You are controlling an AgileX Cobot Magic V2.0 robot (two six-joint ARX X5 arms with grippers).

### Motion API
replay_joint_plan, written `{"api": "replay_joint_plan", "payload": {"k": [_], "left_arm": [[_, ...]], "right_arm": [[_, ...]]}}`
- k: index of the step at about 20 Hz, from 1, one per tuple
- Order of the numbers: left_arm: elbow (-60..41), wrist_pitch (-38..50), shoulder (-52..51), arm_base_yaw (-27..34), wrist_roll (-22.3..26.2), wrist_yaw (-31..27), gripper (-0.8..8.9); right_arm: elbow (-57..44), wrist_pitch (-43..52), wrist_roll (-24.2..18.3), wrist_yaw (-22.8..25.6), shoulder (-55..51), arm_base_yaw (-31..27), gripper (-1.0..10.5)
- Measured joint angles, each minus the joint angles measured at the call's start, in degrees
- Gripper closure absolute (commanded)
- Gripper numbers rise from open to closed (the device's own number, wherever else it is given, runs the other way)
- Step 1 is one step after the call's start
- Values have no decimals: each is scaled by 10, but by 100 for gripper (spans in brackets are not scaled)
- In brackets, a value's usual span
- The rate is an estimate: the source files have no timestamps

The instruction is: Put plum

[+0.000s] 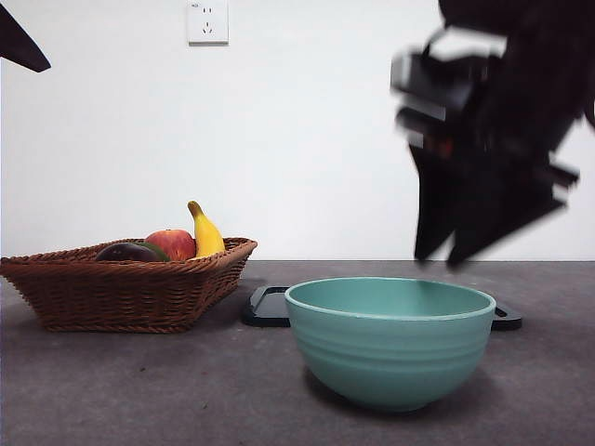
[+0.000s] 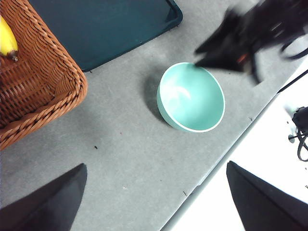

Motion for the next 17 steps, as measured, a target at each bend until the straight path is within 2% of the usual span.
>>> {"api": "replay_joint_plan", "payload": {"k": [8, 13, 17], "left_arm": [[0, 0, 0, 0, 0, 0, 349], [0, 0, 0, 0, 0, 0, 349], [0, 0, 0, 0, 0, 0, 349]], "right_arm": [[99, -122, -6, -6, -132, -2, 773], [109, -217, -17, -101, -210, -1, 773], [109, -285, -36, -106, -255, -1, 774]]}}
